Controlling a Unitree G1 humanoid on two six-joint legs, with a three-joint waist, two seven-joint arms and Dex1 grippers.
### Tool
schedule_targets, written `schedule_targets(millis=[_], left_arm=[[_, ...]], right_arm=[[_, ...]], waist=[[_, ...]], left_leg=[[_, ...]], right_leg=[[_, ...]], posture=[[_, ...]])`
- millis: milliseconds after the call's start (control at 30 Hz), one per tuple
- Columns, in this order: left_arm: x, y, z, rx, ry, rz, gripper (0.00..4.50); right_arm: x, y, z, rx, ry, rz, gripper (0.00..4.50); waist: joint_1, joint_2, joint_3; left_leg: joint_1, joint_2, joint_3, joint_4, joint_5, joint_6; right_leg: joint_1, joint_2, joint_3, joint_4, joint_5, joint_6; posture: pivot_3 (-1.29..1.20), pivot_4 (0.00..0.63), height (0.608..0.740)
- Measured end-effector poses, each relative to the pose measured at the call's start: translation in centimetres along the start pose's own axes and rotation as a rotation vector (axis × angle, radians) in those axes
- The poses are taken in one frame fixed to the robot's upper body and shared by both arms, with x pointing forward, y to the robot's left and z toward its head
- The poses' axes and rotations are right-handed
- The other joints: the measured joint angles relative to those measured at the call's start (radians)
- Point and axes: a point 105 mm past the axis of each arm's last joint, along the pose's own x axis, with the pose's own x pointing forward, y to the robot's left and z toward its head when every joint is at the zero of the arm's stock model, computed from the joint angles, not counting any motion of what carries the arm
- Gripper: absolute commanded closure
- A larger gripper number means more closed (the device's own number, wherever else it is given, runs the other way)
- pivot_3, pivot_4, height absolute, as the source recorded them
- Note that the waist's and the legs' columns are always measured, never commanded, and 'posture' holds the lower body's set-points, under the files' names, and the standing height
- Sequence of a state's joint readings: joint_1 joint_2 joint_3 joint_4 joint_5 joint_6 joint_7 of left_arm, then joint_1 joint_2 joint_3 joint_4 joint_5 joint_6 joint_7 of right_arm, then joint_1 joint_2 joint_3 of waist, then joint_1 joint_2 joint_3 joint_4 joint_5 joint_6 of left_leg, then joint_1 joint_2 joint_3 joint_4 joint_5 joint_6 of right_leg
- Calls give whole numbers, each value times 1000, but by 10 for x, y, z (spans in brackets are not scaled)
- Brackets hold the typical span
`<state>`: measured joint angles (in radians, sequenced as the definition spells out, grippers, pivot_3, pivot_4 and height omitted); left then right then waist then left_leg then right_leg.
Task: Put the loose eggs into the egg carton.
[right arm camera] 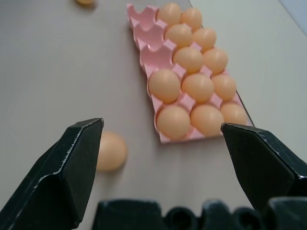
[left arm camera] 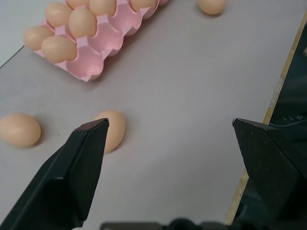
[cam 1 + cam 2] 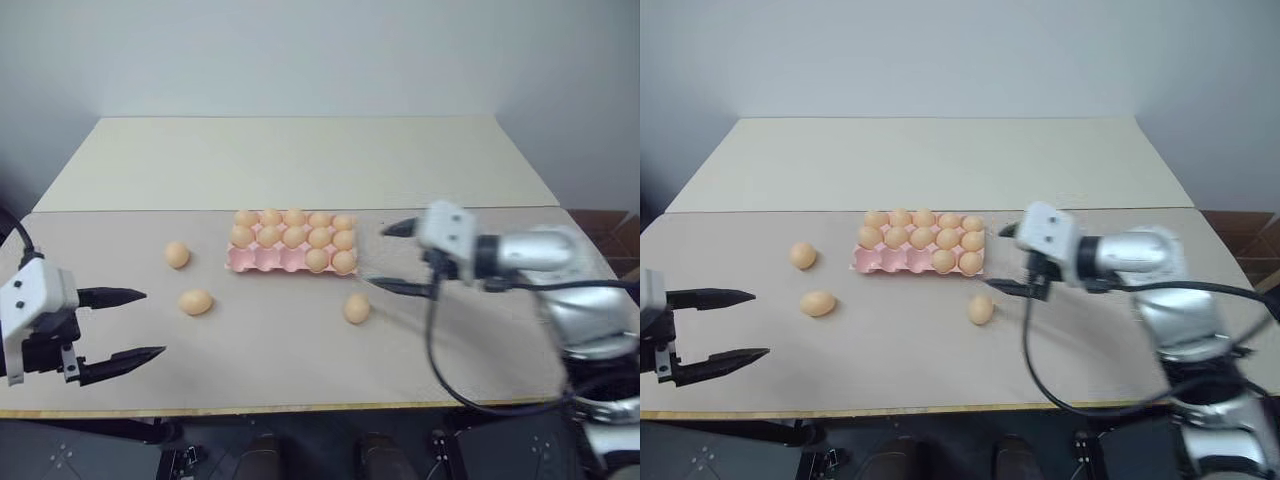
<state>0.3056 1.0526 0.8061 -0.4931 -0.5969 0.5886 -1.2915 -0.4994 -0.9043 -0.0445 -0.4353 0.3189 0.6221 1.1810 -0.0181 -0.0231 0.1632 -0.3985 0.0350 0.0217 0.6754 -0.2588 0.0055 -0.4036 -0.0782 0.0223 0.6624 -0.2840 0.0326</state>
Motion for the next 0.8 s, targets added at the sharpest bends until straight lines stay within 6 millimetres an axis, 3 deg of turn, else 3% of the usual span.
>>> schedule_targets(millis=[200,300,667,800], left_arm=[[-3,-1,8,9,-48,-19,0],[-4,-1,10,7,-59,-25,0],[-5,1,14,13,-86,-27,0],[-4,3,16,18,-91,-25,0]], right_arm=[[-47,11,-10,38,105,53,11],[-56,12,-11,42,121,51,11],[-56,14,-17,52,141,41,11],[-35,16,-16,36,115,63,11]], waist=[[0,0,0],[0,0,0],[3,0,0],[-1,0,0]], left_leg=[[1,0,2,0,0,0],[1,0,2,0,0,0],[1,0,2,0,0,0],[1,0,3,0,0,0]], right_leg=[[0,1,1,0,0,0],[0,1,2,0,0,0],[0,1,2,0,0,0],[0,1,3,0,0,0]], posture=[[0,150,740],[0,150,740],[0,150,740],[0,150,740]])
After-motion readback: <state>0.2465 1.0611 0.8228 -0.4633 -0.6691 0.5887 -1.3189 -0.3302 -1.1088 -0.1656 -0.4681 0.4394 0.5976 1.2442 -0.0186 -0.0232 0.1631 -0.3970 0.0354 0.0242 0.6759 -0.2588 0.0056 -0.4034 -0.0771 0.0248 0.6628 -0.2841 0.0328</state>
